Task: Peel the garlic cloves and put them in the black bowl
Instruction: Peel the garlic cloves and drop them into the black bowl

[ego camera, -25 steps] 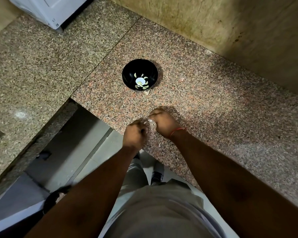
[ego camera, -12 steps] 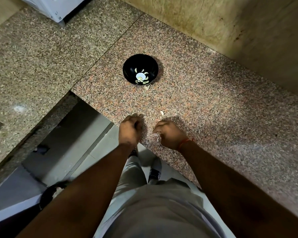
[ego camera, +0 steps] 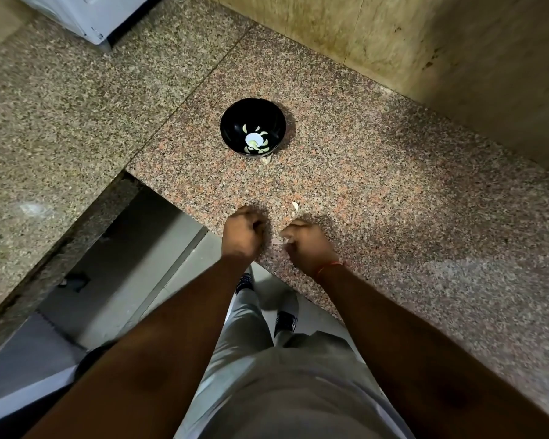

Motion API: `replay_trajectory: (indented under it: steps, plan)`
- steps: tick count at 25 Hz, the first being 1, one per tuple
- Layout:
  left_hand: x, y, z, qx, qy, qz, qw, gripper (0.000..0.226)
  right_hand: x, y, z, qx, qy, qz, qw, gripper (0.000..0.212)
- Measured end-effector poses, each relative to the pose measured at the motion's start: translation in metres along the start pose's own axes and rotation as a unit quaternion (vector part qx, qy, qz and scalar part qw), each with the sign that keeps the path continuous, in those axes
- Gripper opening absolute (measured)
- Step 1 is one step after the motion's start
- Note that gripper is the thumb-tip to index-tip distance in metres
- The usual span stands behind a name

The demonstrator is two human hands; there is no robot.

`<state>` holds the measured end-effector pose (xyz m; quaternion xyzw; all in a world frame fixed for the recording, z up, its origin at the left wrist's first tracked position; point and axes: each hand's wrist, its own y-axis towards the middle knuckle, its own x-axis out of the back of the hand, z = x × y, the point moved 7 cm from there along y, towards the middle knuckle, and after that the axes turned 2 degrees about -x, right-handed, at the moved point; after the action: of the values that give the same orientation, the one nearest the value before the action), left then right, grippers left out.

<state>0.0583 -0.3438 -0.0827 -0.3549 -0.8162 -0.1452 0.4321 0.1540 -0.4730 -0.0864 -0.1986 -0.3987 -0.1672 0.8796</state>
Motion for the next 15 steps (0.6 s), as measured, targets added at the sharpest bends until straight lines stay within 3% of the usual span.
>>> replay_trajectory:
  steps: [6,10,15]
  plan:
    - [0.007,-0.010,0.009,0.010,-0.042,-0.022,0.999,0.020,0.016,0.013,0.000,-0.038,0.093,-0.027,0.995,0.042]
    - [0.009,-0.016,0.015,0.023,-0.070,0.021,0.997,0.036,0.012,0.005,-0.007,-0.058,0.052,-0.015,0.997,0.048]
    - [0.013,-0.017,0.013,0.007,-0.019,0.041,0.999,0.043,-0.009,0.014,0.022,-0.019,-0.006,0.036,0.999,0.044]
